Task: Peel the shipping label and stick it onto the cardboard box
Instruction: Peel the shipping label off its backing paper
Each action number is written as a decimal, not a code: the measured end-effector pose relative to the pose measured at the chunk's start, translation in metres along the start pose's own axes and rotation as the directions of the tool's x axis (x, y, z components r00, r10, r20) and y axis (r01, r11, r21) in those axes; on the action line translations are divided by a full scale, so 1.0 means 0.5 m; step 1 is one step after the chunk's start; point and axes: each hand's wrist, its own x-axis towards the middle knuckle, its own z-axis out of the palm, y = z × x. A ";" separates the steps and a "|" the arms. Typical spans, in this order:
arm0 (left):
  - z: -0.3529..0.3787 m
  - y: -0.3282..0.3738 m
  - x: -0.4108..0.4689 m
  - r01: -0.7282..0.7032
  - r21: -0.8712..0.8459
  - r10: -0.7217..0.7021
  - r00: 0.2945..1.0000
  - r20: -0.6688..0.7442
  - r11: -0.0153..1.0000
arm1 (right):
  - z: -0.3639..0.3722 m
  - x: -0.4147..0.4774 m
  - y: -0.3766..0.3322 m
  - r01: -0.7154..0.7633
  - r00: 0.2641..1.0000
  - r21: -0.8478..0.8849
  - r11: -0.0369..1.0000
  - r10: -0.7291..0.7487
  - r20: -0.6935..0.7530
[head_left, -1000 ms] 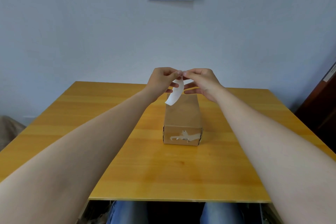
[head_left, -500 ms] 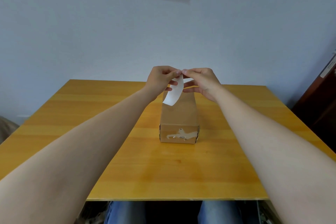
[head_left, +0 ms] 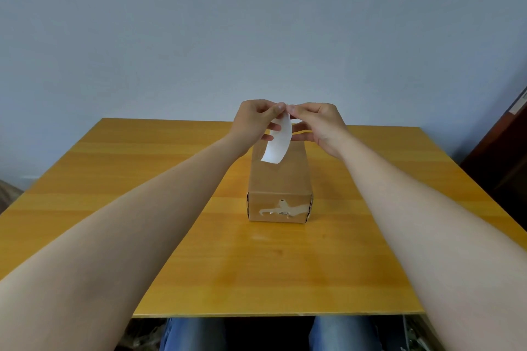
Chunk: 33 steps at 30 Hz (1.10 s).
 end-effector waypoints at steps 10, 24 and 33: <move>0.003 -0.001 -0.001 0.021 -0.006 -0.021 1.000 0.018 1.000 | -0.003 -0.002 0.005 0.024 1.000 -0.012 1.000 -0.024 0.019; 0.004 0.005 -0.004 0.012 -0.006 -0.012 1.000 0.012 1.000 | -0.002 -0.006 0.000 0.046 0.999 -0.030 0.999 -0.045 0.003; 0.011 0.010 -0.004 -0.007 -0.005 0.007 1.000 -0.006 1.000 | -0.005 -0.005 0.002 0.038 0.999 -0.043 0.998 -0.039 -0.030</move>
